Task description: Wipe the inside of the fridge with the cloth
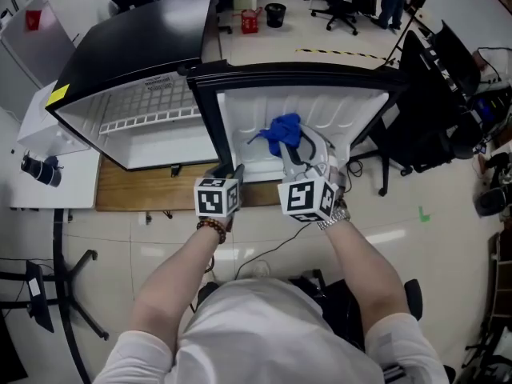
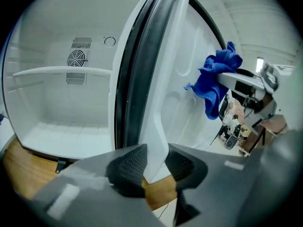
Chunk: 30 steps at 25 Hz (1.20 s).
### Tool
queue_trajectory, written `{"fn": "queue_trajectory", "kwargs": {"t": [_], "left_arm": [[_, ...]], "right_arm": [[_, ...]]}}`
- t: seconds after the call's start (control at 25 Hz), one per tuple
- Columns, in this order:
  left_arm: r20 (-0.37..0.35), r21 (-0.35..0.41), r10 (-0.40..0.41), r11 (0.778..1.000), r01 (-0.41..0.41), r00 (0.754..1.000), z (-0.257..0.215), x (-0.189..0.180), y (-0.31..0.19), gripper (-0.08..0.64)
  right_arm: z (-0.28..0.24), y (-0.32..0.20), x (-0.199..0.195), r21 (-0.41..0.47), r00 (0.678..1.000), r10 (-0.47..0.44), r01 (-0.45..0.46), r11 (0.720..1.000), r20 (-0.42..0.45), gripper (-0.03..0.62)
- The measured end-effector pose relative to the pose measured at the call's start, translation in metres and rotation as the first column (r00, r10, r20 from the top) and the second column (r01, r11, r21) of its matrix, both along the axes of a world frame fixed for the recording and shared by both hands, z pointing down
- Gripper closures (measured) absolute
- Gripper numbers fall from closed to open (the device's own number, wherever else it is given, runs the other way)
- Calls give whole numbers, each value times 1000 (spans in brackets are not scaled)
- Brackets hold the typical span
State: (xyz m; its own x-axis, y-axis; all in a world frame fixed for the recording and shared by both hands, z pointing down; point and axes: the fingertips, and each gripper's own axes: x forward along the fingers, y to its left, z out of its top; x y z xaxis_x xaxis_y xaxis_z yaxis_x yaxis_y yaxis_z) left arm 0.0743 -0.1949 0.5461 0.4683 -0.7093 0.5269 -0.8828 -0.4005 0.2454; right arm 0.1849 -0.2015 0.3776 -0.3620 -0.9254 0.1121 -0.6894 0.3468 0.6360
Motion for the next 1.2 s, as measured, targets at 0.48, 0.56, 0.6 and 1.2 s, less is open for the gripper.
{"fn": "queue_trajectory", "kwargs": {"t": [0.48, 0.56, 0.6, 1.2], "left_arm": [[12, -8, -4, 1000, 5, 1000, 2, 0, 0, 440], [16, -11, -6, 1000, 6, 1000, 2, 0, 0, 440], [16, -11, -7, 1000, 8, 1000, 2, -1, 0, 440], [20, -19, -16, 1000, 17, 1000, 4, 0, 2, 442]], "right_arm": [[1, -8, 85, -2, 986, 166, -166, 986, -12, 457], [2, -10, 101, -3, 981, 196, -196, 981, -15, 459], [2, -10, 108, -2, 978, 209, -209, 978, -17, 459], [5, -4, 167, 18, 951, 304, -304, 953, -55, 459]]}}
